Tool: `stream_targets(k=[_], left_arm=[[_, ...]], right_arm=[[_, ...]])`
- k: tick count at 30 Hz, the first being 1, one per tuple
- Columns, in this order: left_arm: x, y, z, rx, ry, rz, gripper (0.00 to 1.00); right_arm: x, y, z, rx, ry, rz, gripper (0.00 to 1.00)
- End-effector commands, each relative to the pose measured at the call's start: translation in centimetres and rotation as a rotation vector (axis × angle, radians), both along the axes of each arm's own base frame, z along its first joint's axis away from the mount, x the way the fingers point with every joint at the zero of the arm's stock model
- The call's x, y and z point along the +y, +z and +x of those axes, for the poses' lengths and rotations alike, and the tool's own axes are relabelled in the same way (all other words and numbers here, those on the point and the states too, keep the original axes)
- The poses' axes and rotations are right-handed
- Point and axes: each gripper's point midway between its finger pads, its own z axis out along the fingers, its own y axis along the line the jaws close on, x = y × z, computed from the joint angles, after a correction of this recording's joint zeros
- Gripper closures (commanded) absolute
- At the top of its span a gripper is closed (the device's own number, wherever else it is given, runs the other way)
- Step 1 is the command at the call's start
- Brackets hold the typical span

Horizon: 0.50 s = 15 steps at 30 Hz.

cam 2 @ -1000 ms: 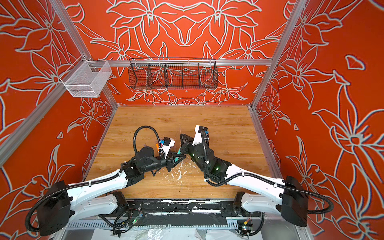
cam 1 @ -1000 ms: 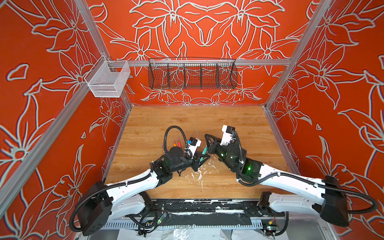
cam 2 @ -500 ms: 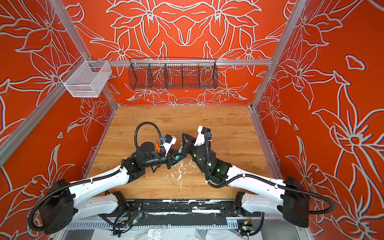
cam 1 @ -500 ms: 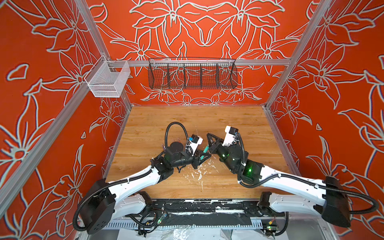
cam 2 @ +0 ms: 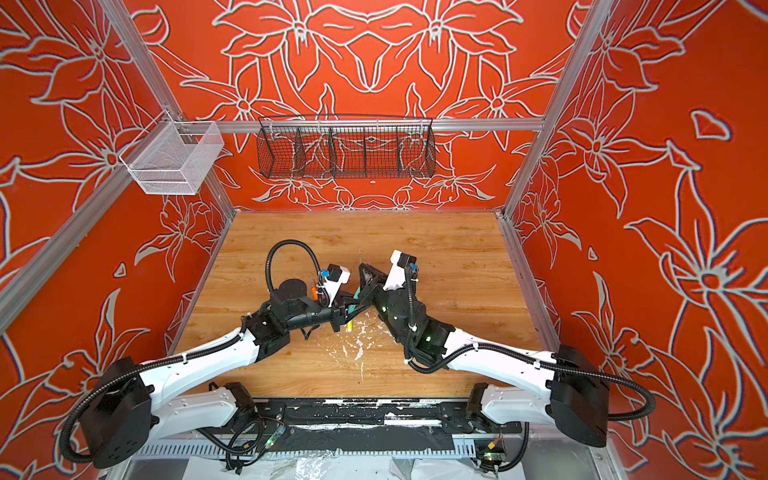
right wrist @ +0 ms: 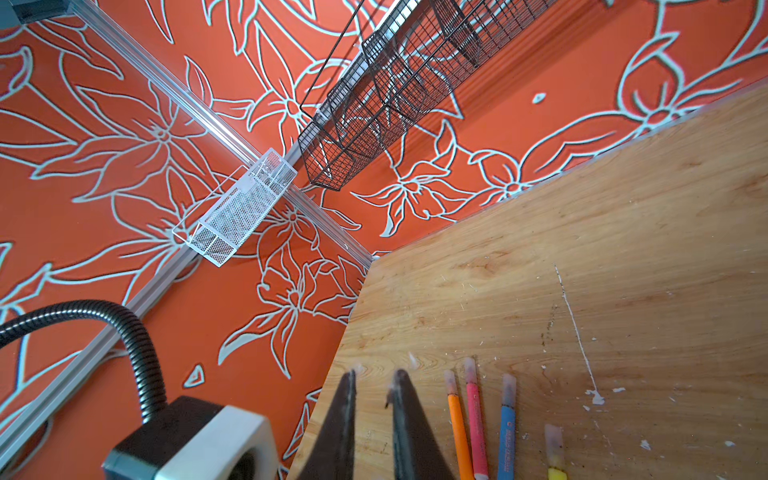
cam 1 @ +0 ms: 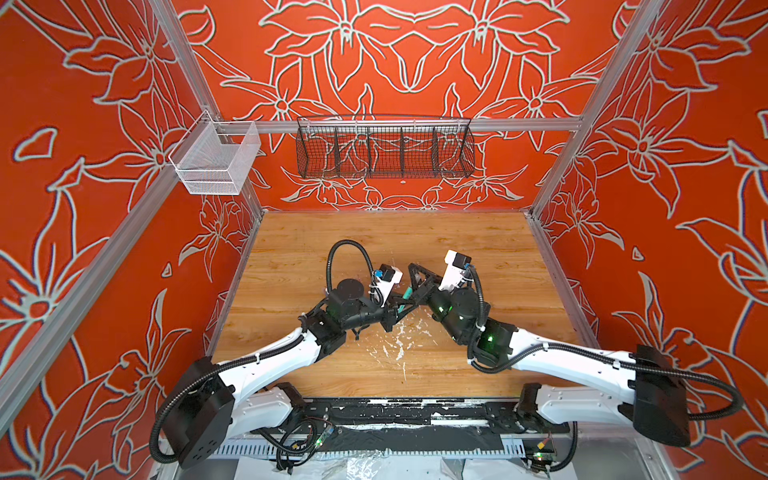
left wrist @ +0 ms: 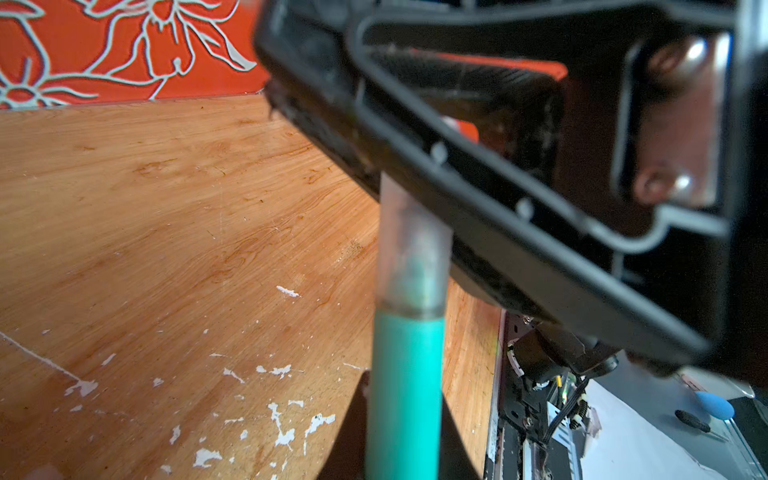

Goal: Insert the pens into the pen caps
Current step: 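Open the right gripper and lift it off the capped green marker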

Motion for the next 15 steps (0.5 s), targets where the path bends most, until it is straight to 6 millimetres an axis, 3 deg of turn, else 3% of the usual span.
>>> stream_targets(k=[1, 7, 9, 12, 15], left_arm=[[10.0, 11.1, 9.6, -0.157, 0.663, -0.279, 1.0], [8.7, 5.1, 6.3, -0.018, 0.631, -0.137, 1.0], [8.2, 2.3, 4.8, 0.053, 0.618, -0.1, 1.0], [7.4, -1.9, 3.1, 0.173, 0.62, -0.041, 1.0], [6.2, -4.5, 1.5, 0.261, 0.606, -0.004, 1.0]], right_arm=[[4.7, -6.9, -9.4, 0.158, 0.424, -0.245, 0.98], [-0.4, -5.5, -6.8, 0.199, 0.229, -0.368, 0.39], [-3.1, -5.1, -6.2, 0.239, 0.139, -0.416, 0.03], [-7.9, -4.4, -5.8, 0.309, -0.011, -0.506, 0.03], [-10.6, -2.4, -5.3, 0.276, -0.086, -0.533, 0.03]])
